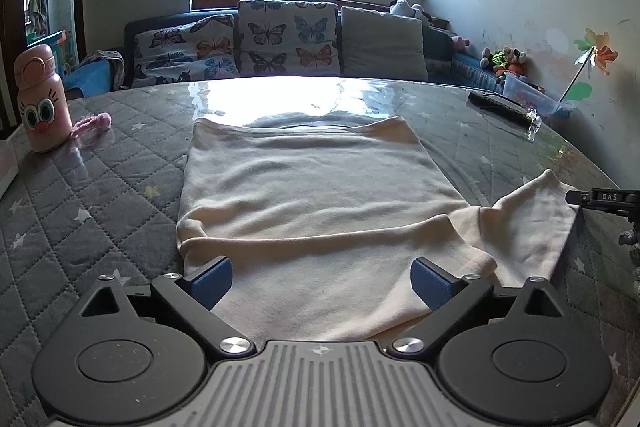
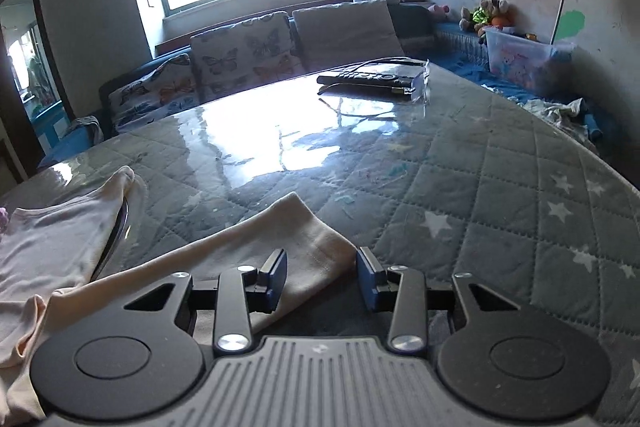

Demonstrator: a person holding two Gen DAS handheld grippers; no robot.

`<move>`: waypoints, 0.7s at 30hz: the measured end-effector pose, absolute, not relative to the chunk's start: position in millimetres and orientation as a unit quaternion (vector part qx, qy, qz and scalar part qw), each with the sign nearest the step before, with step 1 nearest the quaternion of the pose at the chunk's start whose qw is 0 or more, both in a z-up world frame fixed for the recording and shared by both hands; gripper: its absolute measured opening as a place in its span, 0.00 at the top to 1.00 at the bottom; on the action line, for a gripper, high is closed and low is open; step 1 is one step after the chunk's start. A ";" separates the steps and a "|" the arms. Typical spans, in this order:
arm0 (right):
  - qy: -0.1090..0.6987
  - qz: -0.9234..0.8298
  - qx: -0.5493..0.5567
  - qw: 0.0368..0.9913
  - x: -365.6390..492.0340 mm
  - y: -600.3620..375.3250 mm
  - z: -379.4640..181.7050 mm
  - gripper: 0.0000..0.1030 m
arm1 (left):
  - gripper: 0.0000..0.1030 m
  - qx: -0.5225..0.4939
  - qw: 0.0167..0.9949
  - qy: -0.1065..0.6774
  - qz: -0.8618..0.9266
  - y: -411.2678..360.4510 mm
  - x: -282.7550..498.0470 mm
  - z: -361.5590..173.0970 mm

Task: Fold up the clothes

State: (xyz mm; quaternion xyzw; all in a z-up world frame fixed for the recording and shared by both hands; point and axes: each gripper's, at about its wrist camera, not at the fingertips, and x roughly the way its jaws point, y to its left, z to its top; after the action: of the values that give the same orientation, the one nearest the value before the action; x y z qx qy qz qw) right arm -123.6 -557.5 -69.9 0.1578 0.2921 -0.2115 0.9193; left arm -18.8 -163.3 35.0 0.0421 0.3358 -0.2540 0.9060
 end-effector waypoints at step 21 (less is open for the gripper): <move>0.229 -0.110 0.152 0.955 -128.6 -504.0 1.9 0.96 | 0.00 0.020 0.911 0.334 -0.241 -140.1 -18.9 31.7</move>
State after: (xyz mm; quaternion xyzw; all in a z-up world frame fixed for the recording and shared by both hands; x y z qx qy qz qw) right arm -128.6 -504.0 1.9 0.1518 0.2287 -0.1104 0.9552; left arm -18.9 -140.1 31.7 0.0201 0.3342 -0.2407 0.9110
